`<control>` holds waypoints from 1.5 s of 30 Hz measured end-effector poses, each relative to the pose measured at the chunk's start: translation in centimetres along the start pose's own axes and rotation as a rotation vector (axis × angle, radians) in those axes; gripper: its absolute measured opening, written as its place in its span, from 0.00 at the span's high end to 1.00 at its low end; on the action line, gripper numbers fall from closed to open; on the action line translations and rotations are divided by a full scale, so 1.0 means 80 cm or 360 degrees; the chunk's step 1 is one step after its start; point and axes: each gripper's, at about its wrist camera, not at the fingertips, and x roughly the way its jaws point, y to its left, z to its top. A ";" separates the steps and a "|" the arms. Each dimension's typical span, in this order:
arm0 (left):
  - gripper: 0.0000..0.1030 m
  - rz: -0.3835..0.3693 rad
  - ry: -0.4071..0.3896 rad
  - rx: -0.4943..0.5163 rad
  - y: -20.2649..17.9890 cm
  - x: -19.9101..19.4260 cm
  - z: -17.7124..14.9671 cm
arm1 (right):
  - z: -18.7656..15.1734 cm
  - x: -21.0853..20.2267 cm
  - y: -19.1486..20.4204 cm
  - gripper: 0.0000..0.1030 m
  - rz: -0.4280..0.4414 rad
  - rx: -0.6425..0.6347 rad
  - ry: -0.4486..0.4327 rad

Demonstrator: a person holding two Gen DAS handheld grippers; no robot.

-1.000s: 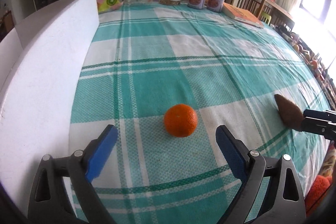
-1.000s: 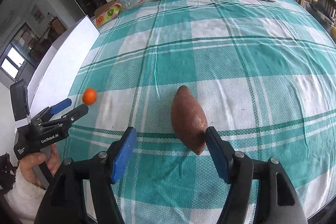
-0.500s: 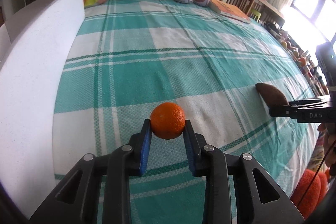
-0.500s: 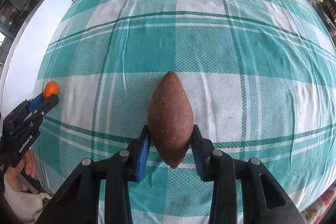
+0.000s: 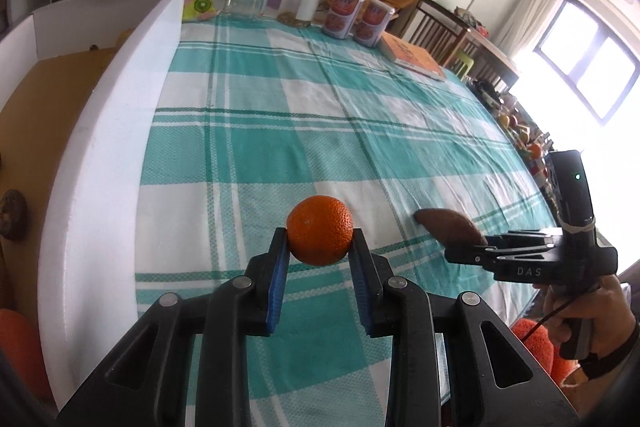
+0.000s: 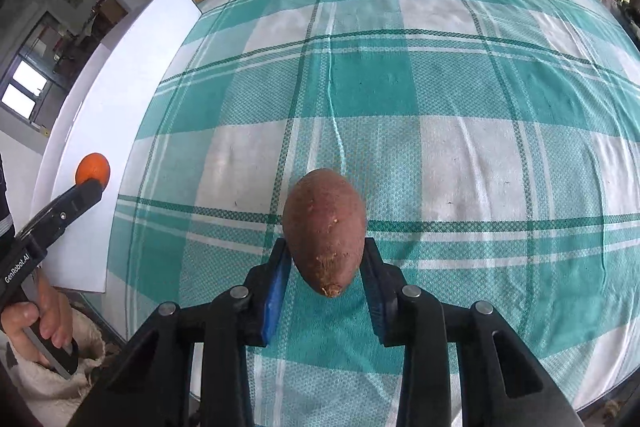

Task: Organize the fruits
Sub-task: 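Carry the orange and sweet potato into the white box and open both tools, then withdraw both open tools from the box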

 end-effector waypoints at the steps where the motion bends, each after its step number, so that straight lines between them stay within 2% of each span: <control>1: 0.71 0.0001 0.0007 -0.0005 0.001 0.001 -0.001 | -0.002 0.006 0.001 0.65 -0.0026 -0.0019 0.0042; 3: 0.71 0.0001 0.0012 -0.0015 0.003 0.003 -0.003 | -0.004 0.011 0.001 0.55 -0.0037 -0.0034 0.0073; 4: 0.71 0.0005 0.0011 -0.0012 0.004 0.002 -0.005 | -0.003 0.011 0.000 0.40 -0.0035 -0.0030 0.0075; 6: 0.71 0.0016 0.0004 -0.0002 0.003 0.000 -0.005 | 0.000 0.007 -0.003 0.23 -0.0056 -0.0012 0.0052; 7: 0.71 0.0018 0.0002 0.0001 0.002 0.000 -0.005 | 0.004 0.006 -0.004 0.22 -0.0056 -0.0010 0.0044; 10: 0.71 0.0011 0.0006 0.0000 0.001 0.001 -0.005 | 0.013 0.015 -0.002 0.24 -0.0047 -0.0020 0.0078; 11: 0.71 0.0008 0.0008 0.0000 0.000 0.000 -0.006 | 0.016 0.019 0.000 0.29 -0.0050 -0.0026 0.0072; 12: 0.71 0.0000 0.0011 -0.0002 0.000 -0.002 -0.007 | 0.018 0.024 0.001 0.49 -0.0050 -0.0035 0.0087; 13: 0.71 -0.0019 0.0012 -0.0011 -0.001 -0.007 -0.007 | 0.019 0.025 0.003 0.60 -0.0076 -0.0051 0.0091; 15: 0.71 -0.0096 0.0007 -0.0050 -0.002 -0.025 -0.007 | 0.020 0.023 0.006 0.60 -0.0093 -0.0035 0.0095; 17: 0.71 -0.0201 -0.0022 -0.0102 0.002 -0.056 -0.004 | 0.019 0.011 0.004 0.60 0.0031 0.0107 0.0048; 19: 0.71 -0.0249 -0.0094 -0.0123 0.012 -0.095 0.004 | 0.023 -0.012 0.023 0.60 0.0300 0.0197 -0.0032; 21: 0.71 -0.0173 -0.0192 -0.0122 0.030 -0.134 0.013 | 0.033 -0.039 0.071 0.60 0.0509 0.0151 -0.0117; 23: 0.71 -0.0013 -0.0268 -0.0149 0.062 -0.165 0.022 | 0.047 -0.060 0.133 0.60 0.0650 0.0033 -0.0174; 25: 0.71 0.0190 -0.0313 -0.0201 0.103 -0.184 0.028 | 0.058 -0.071 0.203 0.60 0.0735 -0.0111 -0.0209; 27: 0.71 0.0385 -0.0279 -0.0266 0.149 -0.185 0.032 | 0.068 -0.071 0.268 0.60 0.0779 -0.0241 -0.0218; 30: 0.70 0.0601 -0.0188 -0.0355 0.209 -0.172 0.030 | 0.080 -0.046 0.350 0.60 0.0738 -0.0392 -0.0176; 32: 0.70 0.0709 -0.0128 -0.0390 0.234 -0.162 0.026 | 0.083 -0.027 0.386 0.60 0.0678 -0.0452 -0.0147; 35: 0.65 0.0795 -0.0075 -0.0433 0.252 -0.152 0.018 | 0.085 0.000 0.424 0.60 0.0553 -0.0539 -0.0140; 36: 0.56 0.0809 -0.0074 -0.0429 0.253 -0.152 0.016 | 0.085 0.004 0.431 0.59 0.0521 -0.0558 -0.0161; 37: 0.41 0.0826 -0.0081 -0.0419 0.253 -0.152 0.015 | 0.087 0.005 0.435 0.58 0.0510 -0.0570 -0.0179; 39: 0.29 0.0863 -0.0111 -0.0380 0.246 -0.156 0.012 | 0.089 0.000 0.436 0.50 0.0510 -0.0548 -0.0216; 41: 0.28 0.0909 -0.0143 -0.0327 0.237 -0.162 0.011 | 0.088 -0.014 0.430 0.31 0.0532 -0.0517 -0.0281; 43: 0.21 0.0979 -0.0195 -0.0280 0.226 -0.169 0.010 | 0.082 -0.034 0.425 0.23 0.0509 -0.0517 -0.0348; 45: 0.18 0.1051 -0.0309 -0.0238 0.212 -0.181 0.010 | 0.074 -0.054 0.421 0.09 0.0464 -0.0536 -0.0425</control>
